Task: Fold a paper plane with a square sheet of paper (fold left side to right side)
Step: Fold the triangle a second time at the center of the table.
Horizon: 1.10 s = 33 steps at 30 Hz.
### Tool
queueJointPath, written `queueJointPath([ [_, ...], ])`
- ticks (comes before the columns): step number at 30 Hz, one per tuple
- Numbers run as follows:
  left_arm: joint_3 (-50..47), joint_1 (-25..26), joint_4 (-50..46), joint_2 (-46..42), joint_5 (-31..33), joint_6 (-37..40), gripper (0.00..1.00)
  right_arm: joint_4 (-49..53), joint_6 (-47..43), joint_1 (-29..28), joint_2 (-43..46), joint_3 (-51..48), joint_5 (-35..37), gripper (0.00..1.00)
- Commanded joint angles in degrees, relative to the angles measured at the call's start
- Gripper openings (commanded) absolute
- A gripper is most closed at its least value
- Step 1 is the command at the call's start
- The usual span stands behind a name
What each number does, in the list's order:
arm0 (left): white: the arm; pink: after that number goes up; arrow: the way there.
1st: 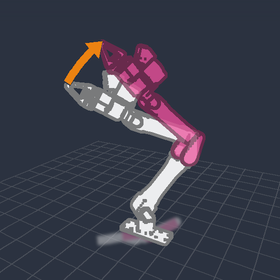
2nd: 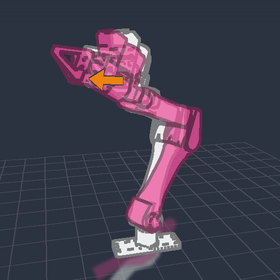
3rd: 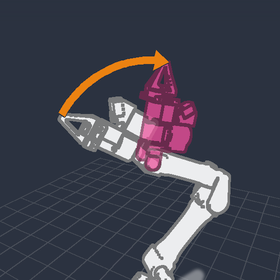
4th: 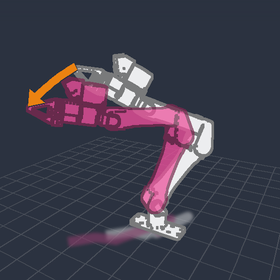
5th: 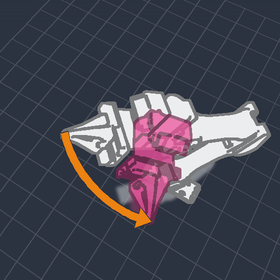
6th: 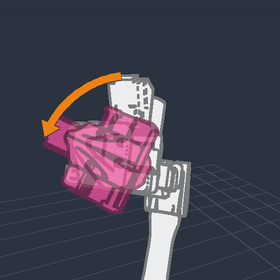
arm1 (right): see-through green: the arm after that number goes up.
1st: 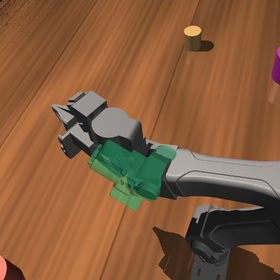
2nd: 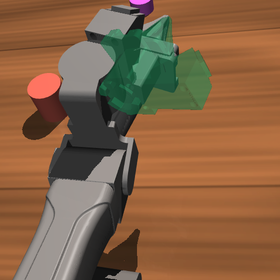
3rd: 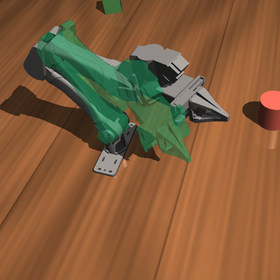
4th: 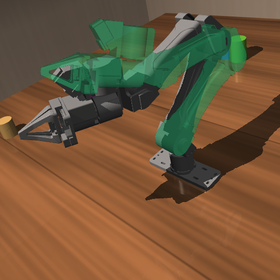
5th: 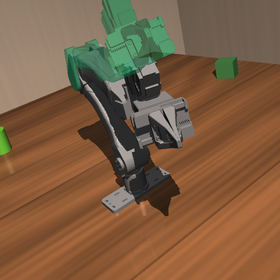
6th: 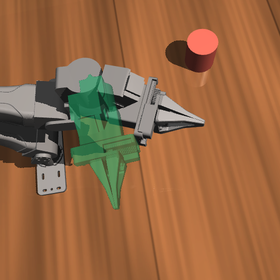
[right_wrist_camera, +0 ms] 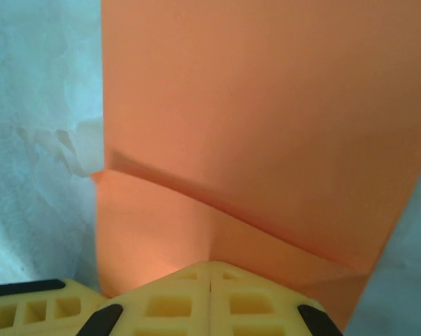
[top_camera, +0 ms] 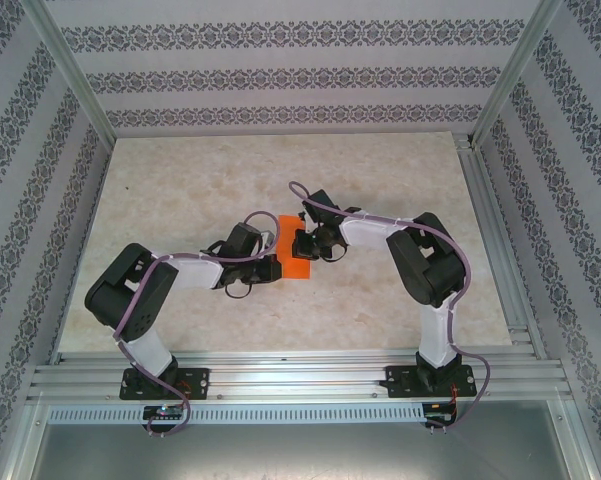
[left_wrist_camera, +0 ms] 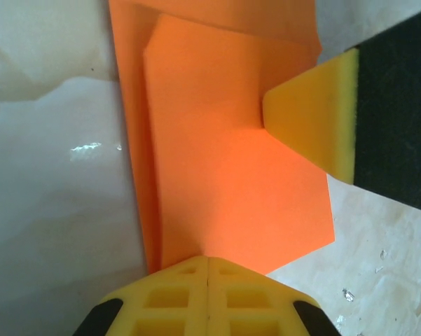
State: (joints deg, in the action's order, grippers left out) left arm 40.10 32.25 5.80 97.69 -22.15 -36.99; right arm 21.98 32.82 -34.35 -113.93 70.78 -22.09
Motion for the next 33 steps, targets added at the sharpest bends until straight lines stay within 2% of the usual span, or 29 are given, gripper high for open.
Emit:
queueJointPath([
  [1, -2.94, -0.44, -0.37, 2.57, 1.90, -1.05, 0.01, 3.11, -1.74, -0.13, 2.54, 1.67, -2.54, 0.06],
  [17, -3.08, -0.42, -2.44, 2.51, 2.81, -0.01, 0.00, 9.08, -6.53, -2.88, -5.42, 8.71, -7.08, 0.06],
  [28, -3.77, -0.42, -3.49, 1.85, 3.84, 0.21, 0.00, 14.17, -10.46, -3.04, -8.37, 12.20, -4.34, 0.06],
  [33, -4.19, -0.40, -3.92, 1.92, 4.22, 0.15, 0.00, 15.65, -13.48, -0.85, -7.87, 12.01, -1.78, 0.06],
])
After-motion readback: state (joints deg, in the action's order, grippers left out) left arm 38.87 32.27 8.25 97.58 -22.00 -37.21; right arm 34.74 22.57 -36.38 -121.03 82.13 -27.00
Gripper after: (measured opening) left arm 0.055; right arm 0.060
